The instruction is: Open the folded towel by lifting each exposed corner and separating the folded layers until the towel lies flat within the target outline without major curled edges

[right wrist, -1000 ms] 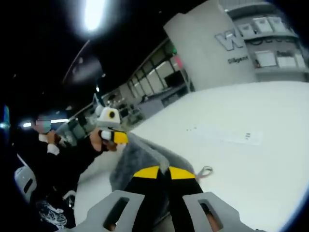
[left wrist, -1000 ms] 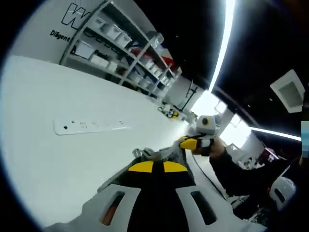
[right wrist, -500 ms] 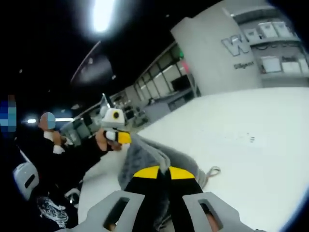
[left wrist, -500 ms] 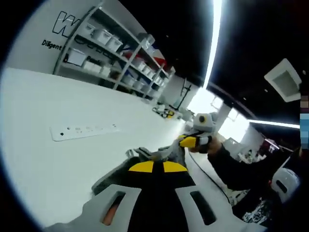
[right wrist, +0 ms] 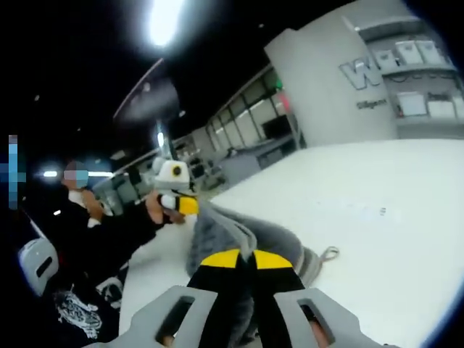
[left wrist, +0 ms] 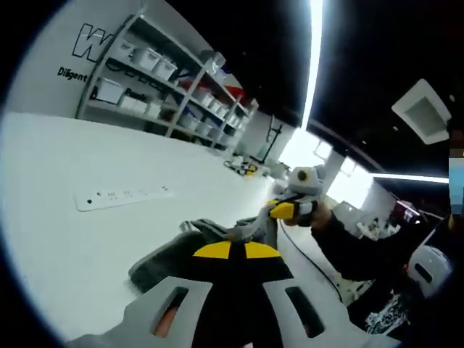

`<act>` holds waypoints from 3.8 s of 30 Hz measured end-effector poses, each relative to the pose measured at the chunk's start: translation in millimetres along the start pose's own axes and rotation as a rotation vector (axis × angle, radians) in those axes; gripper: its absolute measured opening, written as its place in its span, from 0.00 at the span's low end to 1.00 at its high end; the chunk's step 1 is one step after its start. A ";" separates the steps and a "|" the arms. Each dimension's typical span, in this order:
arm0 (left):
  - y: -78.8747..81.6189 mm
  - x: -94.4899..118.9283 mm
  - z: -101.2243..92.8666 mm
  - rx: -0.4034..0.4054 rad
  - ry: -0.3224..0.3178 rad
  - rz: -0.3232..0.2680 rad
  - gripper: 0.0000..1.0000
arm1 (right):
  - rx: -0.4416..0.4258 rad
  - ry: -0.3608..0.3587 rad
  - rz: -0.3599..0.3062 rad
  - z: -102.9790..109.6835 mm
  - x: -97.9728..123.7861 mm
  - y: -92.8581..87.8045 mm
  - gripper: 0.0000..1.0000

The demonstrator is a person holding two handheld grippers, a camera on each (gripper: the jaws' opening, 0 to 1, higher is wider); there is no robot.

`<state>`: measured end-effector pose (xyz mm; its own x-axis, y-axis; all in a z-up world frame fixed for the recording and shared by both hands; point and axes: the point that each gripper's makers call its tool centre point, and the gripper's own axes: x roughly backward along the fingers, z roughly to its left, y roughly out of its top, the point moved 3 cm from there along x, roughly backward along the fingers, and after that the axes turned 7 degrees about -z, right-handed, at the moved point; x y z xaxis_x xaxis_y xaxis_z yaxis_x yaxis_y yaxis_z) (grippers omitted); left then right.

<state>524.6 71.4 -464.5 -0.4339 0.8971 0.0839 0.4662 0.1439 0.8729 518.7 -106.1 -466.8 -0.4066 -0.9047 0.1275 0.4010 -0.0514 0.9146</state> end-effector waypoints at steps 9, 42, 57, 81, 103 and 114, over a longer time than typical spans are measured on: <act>-5.7 8.3 -23.6 -0.078 -0.048 0.005 0.01 | 0.014 0.015 0.000 21.2 12.4 -13.7 0.00; -54.7 38.0 -82.9 -0.285 -0.112 0.005 0.01 | 0.146 0.115 -0.001 79.8 48.1 -60.0 0.01; -79.8 45.6 -93.2 -0.395 -0.096 0.034 0.01 | 0.181 0.121 0.014 92.7 58.5 -86.9 0.01; -120.4 62.9 -121.7 -0.566 -0.045 0.069 0.01 | 0.277 0.173 0.033 132.3 66.3 -134.4 0.01; -153.4 72.8 -128.2 -0.659 -0.055 0.096 0.01 | 0.352 0.161 0.079 131.3 72.1 -171.8 0.01; -178.1 81.9 -128.0 -0.771 -0.087 0.159 0.01 | 0.433 0.178 0.108 128.4 75.4 -182.2 0.01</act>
<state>307.4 65.7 -551.6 -0.3301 0.9167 0.2251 -0.1617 -0.2898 0.9433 309.5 -110.6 -574.6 -0.2198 -0.9554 0.1972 0.0392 0.1933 0.9804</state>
